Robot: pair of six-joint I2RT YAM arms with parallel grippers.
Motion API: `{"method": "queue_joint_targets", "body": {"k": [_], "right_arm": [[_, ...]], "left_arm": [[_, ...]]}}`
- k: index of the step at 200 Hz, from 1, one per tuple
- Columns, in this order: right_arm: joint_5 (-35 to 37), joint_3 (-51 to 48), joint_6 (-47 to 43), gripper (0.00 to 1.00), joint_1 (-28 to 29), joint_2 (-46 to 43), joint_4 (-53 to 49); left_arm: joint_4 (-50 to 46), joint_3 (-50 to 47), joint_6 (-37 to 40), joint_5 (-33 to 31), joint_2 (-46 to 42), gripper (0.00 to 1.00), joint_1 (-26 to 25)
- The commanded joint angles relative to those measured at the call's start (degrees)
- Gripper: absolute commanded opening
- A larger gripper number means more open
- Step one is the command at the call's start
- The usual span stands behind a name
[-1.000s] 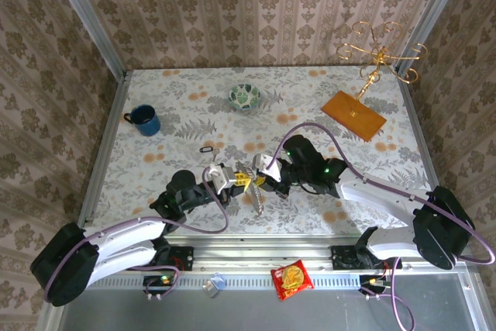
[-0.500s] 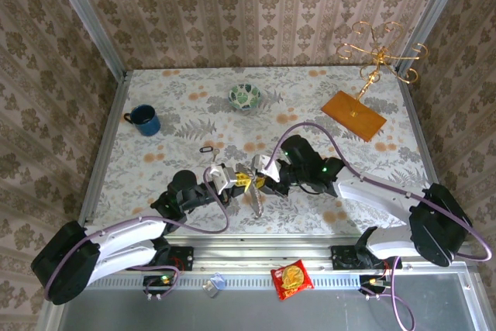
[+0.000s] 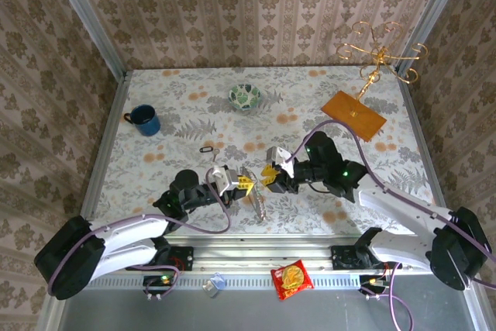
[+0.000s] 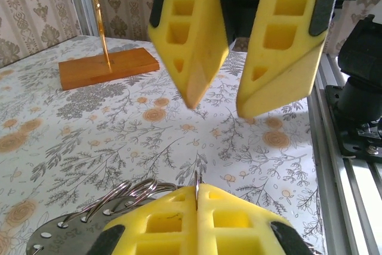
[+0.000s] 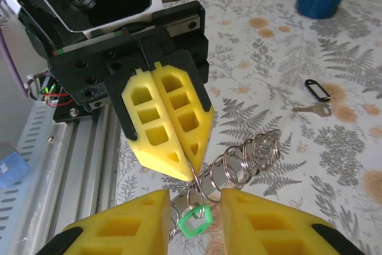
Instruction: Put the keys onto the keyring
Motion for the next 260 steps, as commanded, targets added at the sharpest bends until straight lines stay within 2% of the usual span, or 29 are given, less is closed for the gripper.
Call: {"method": "queue_joint_targets", "body": {"k": [1, 145, 182, 194, 215, 223, 227, 260], "right_arm": [[-3.47, 0.93, 0.75, 0.27, 0.53, 2.14, 1.87], [-1.31, -0.39, -2.25, 0.18, 2.06, 6.77, 2.75], [-2.56, -1.27, -2.37, 0.11, 2.06, 6.64, 4.56], [-3.25, -0.93, -2.26, 0.0, 2.06, 7.1, 4.68], [-3.13, 0.6, -2.39, 0.0, 2.05, 7.33, 2.1], [-2.32, 1.76, -2.97, 0.0, 2.04, 7.31, -0.72], [-1.91, 2.51, -3.32, 0.0, 2.06, 7.3, -2.21], [3.13, 7.27, -7.11, 0.0, 2.3, 7.73, -13.61]], "left_arm": [[4.94, 0.95, 0.07, 2.49, 0.29, 0.0, -0.41], [6.84, 0.95, -0.79, 3.86, 1.55, 0.0, -0.47], [7.66, 0.85, -1.03, 4.02, 1.86, 0.0, -0.49], [7.85, 0.75, -1.13, 4.0, 2.05, 0.0, -0.44], [7.2, 0.52, -1.47, 1.35, 1.85, 0.0, -0.46], [5.79, 0.2, -1.48, -0.75, 1.28, 0.15, -0.42], [4.88, 0.1, -1.35, -1.55, 0.97, 0.2, -0.42], [-7.66, 2.01, 2.78, -2.78, -3.48, 0.25, -0.42]]}}
